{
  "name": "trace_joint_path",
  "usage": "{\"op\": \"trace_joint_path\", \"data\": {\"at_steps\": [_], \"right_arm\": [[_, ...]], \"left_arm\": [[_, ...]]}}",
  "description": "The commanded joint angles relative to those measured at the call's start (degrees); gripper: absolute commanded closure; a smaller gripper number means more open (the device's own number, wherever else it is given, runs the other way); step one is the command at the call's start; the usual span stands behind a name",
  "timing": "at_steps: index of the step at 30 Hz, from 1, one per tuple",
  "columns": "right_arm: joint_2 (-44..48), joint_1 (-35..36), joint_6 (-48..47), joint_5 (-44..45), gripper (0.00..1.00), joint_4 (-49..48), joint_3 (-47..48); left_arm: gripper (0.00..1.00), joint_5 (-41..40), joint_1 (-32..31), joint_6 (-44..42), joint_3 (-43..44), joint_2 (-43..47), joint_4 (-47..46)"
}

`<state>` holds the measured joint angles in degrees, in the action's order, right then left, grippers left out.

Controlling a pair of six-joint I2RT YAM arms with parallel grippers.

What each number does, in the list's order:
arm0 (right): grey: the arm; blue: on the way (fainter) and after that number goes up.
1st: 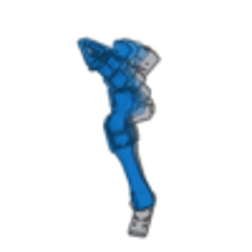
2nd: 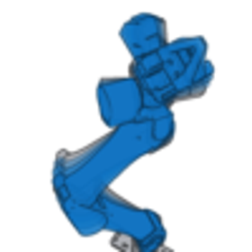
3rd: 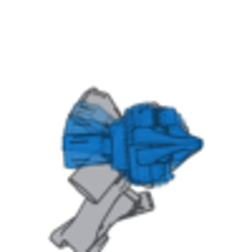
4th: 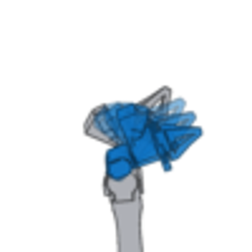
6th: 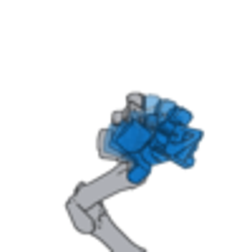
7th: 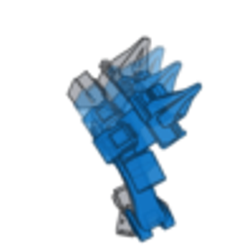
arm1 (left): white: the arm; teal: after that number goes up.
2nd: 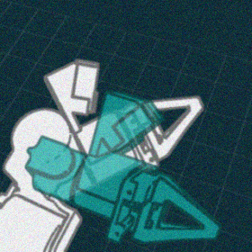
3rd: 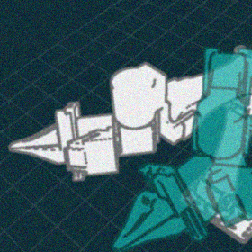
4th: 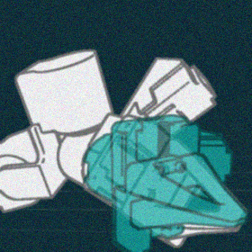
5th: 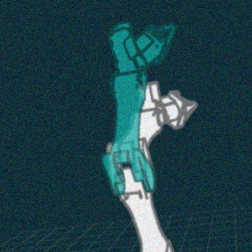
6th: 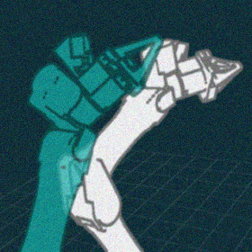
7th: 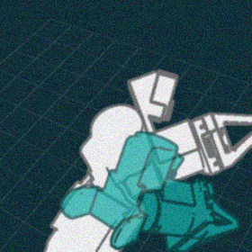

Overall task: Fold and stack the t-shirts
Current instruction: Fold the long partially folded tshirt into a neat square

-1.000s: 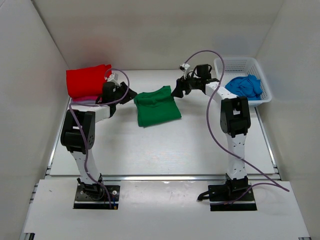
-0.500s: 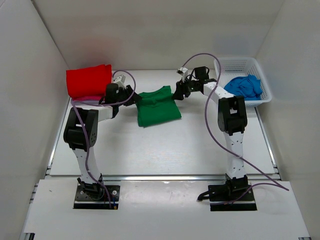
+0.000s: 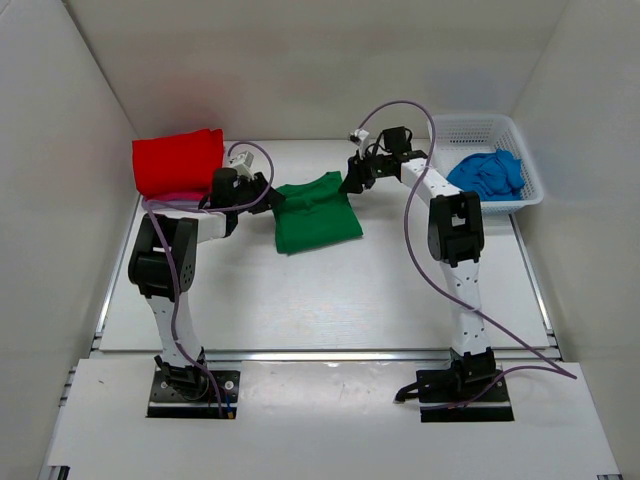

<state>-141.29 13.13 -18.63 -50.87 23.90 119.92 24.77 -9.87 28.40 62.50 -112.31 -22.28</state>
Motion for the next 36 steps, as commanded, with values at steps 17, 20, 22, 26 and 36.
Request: {"op": "trace_joint_path", "data": {"at_steps": [17, 20, 22, 26, 36], "right_arm": [[20.0, 3.4, -3.4, 5.1, 1.0, 2.3, -20.2], [25.4, 4.0, -2.2, 5.8, 1.0, 2.3, -25.2], [29.9, 5.1, -2.0, 8.0, 1.0, 2.6, -29.9], [38.6, 7.9, -1.2, 10.7, 0.99, 0.4, -40.2], [59.3, 16.0, 4.3, 16.8, 1.0, -1.9, -58.9]], "left_arm": [[1.0, 6.7, -1.4, -6.2, -7.1, 13.0, 5.2], [1.0, 6.1, -2.5, -7.4, -10.9, 19.1, 7.0], [1.0, 6.9, -2.7, -6.7, -14.1, 22.9, 6.6], [1.0, 7.0, -3.9, -7.1, -19.2, 31.6, 10.4], [1.0, 6.1, -6.2, -6.8, -28.6, 53.3, 20.6]]}}
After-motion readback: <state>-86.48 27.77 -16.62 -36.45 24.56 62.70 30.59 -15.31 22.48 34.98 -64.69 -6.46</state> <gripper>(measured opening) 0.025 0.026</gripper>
